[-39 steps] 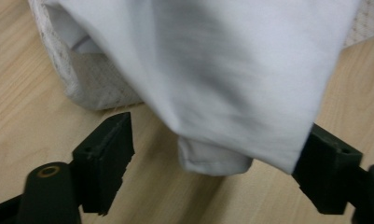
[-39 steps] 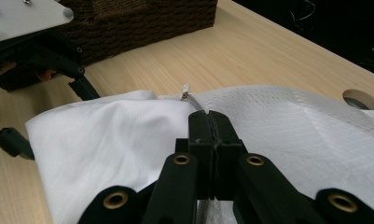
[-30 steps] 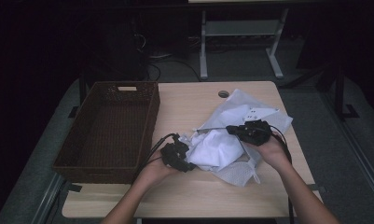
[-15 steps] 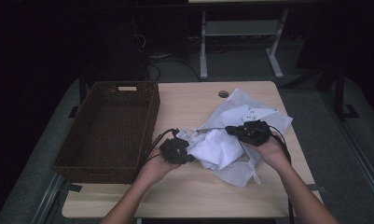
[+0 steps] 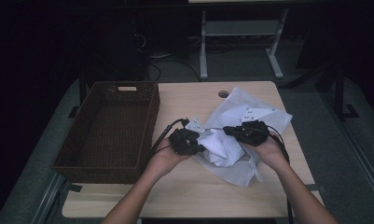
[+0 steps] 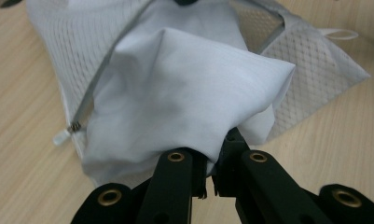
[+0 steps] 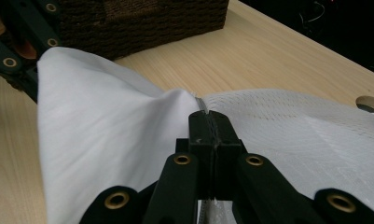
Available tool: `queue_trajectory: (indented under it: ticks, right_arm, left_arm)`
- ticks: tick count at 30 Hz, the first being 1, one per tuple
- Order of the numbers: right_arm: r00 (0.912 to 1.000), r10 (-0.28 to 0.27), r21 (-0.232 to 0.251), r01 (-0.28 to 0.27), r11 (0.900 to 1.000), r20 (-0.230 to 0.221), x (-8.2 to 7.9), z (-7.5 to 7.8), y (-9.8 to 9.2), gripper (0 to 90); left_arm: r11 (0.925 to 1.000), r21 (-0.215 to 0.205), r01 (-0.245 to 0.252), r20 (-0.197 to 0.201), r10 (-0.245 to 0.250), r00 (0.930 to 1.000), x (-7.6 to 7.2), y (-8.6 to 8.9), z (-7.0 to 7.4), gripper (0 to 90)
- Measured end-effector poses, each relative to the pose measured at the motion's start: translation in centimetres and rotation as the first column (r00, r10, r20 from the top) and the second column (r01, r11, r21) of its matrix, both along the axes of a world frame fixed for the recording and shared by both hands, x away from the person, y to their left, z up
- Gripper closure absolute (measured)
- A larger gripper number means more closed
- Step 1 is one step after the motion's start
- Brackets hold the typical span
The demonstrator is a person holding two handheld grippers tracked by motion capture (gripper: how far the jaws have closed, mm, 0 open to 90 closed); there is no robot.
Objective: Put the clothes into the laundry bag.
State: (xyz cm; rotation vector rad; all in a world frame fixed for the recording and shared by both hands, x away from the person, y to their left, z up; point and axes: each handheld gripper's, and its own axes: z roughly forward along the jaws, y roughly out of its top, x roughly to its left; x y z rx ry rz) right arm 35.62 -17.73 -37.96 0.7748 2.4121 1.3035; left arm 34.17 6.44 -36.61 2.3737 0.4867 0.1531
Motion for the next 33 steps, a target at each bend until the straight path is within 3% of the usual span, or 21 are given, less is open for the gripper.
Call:
queue_trajectory:
  ticks: [6, 8, 20, 25, 33]
  right_arm:
    - [1.0000, 0.007, 0.002, -0.007, 1.000, 0.002, -0.1, 0.1, 0.1, 88.8]
    - [1.0000, 0.009, 0.005, -0.009, 1.000, 0.001, -0.1, 0.1, 0.1, 88.8]
    - [0.9999, 0.015, 0.014, -0.015, 1.000, 0.002, -0.3, 0.4, 0.0, 88.8]
    - [0.9999, 0.016, 0.015, -0.016, 1.000, -0.001, -0.2, 0.4, -0.2, 88.8]
    - [0.9997, 0.019, 0.006, -0.019, 1.000, -0.014, -0.4, 0.1, 0.0, 88.8]
  left_arm:
    - [1.0000, 0.006, -0.005, 0.008, 0.005, 1.0000, 1.0, -1.6, 0.1, 85.5]
    - [0.9998, 0.020, -0.007, 0.009, 0.007, 0.9999, 1.4, -2.2, -0.2, 85.5]
    - [0.9992, 0.016, -0.038, -0.010, 0.038, 0.9992, 3.8, -4.9, -2.2, 85.8]
    - [0.9970, -0.006, -0.077, -0.031, 0.077, 0.9966, 4.6, -5.7, -3.4, 85.9]
    - [0.9913, -0.012, -0.131, -0.021, 0.131, 0.9912, 5.7, -6.4, -5.1, 85.9]
